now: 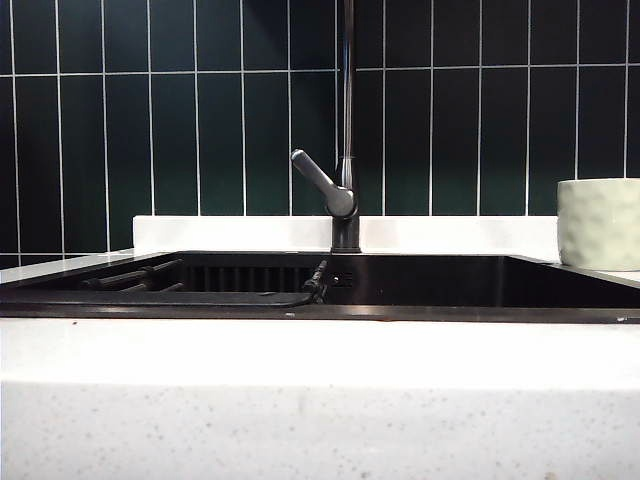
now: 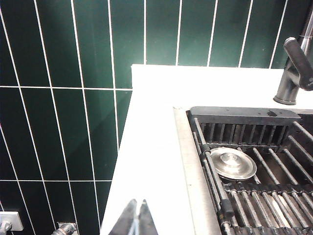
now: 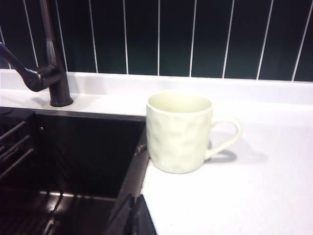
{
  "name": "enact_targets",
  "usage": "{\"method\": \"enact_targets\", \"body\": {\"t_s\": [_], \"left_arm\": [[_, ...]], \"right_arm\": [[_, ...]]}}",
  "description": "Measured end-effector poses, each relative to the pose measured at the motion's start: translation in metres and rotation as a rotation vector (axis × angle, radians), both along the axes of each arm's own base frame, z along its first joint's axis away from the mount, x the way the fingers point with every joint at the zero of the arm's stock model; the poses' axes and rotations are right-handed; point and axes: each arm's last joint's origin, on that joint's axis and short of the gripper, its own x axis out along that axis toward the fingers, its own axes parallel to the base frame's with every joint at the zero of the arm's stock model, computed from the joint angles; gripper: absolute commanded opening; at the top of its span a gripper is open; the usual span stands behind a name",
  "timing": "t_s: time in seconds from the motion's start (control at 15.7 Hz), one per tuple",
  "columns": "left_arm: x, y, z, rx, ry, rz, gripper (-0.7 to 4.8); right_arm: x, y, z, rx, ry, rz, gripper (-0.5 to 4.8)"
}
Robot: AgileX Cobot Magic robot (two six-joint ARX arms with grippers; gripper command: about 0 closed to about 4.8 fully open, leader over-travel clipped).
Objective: Pick up the mug next to the sink, go to the faucet to get some water, pour the water into the sink, and finally put the mug back to its place.
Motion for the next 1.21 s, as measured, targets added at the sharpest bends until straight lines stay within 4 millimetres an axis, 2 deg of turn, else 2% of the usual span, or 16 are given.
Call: {"method": "enact_targets", "body": {"t_s": [0.13, 0.32, 0.45, 0.57, 0.64, 0.7, 0.83, 0.95, 1.08, 1.21], "left_arm": [[-0.002, 0.0, 0.004, 0.0, 0.04, 0.0, -0.05], [-0.009, -0.001, 0.029, -0.015, 0.01, -0.021, -0.05], [-0.013, -0.001, 0.074, -0.016, -0.066, -0.024, -0.05], [-0.001, -0.001, 0.095, -0.014, -0.059, -0.05, -0.05], [0.015, -0.003, 0.113, -0.011, -0.026, -0.114, -0.05], [0.025, -0.004, 0.125, -0.009, -0.017, -0.148, -0.05], [0.039, -0.006, 0.135, -0.01, 0.011, -0.186, -0.05], [0.049, -0.007, 0.137, -0.01, 0.012, -0.196, -0.05], [0.062, -0.007, 0.132, -0.012, 0.039, -0.213, 0.08], [0.074, -0.009, 0.124, -0.015, 0.082, -0.277, 0.31]], "right_arm": [[0.0, -0.002, 0.001, 0.075, 0.003, -0.067, -0.02], [-0.011, -0.004, 0.036, 0.146, -0.05, -0.123, -0.02], [-0.018, -0.004, 0.069, 0.15, -0.047, -0.125, -0.01], [-0.015, -0.004, 0.089, 0.147, -0.034, -0.127, -0.01], [-0.007, -0.004, 0.102, 0.129, -0.004, -0.131, -0.01], [-0.002, -0.004, 0.106, 0.124, 0.017, -0.139, -0.01], [0.013, -0.006, 0.116, 0.114, 0.105, -0.205, -0.01], [0.024, -0.009, 0.123, 0.103, 0.176, -0.245, -0.01], [0.045, -0.015, 0.12, 0.087, 0.291, -0.24, 0.0], [0.045, -0.013, 0.121, 0.091, 0.298, -0.178, 0.32]]}}
